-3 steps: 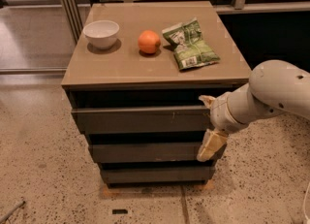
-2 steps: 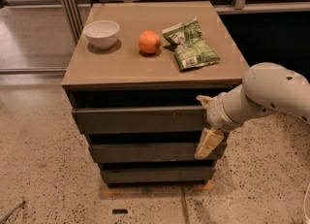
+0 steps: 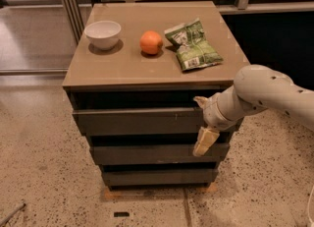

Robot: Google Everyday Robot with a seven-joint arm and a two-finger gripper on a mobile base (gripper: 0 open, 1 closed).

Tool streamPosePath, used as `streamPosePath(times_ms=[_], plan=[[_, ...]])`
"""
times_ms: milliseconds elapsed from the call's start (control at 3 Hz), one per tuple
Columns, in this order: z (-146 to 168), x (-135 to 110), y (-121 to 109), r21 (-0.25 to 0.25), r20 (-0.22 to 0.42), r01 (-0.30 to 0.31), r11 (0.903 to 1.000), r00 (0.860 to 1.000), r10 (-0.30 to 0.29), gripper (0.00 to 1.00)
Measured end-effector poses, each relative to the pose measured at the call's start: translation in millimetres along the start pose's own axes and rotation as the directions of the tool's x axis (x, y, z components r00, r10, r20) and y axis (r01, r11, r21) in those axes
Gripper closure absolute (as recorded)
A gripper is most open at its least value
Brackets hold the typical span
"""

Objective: Open top drawer

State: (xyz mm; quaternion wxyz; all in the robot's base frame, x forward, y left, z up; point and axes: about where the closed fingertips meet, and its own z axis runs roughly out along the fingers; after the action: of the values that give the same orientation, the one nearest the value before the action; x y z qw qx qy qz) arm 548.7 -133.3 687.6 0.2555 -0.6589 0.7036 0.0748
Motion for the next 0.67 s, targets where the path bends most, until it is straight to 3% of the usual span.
streamPosePath(times_ms=[333, 667], plan=[[19, 1, -12, -0.014, 0.012, 0.010, 0.9999, 1.000, -0.010, 0.00], [60, 4, -41, -0.048, 0.028, 0.020, 0.9987, 0.999, -0.019, 0.00]])
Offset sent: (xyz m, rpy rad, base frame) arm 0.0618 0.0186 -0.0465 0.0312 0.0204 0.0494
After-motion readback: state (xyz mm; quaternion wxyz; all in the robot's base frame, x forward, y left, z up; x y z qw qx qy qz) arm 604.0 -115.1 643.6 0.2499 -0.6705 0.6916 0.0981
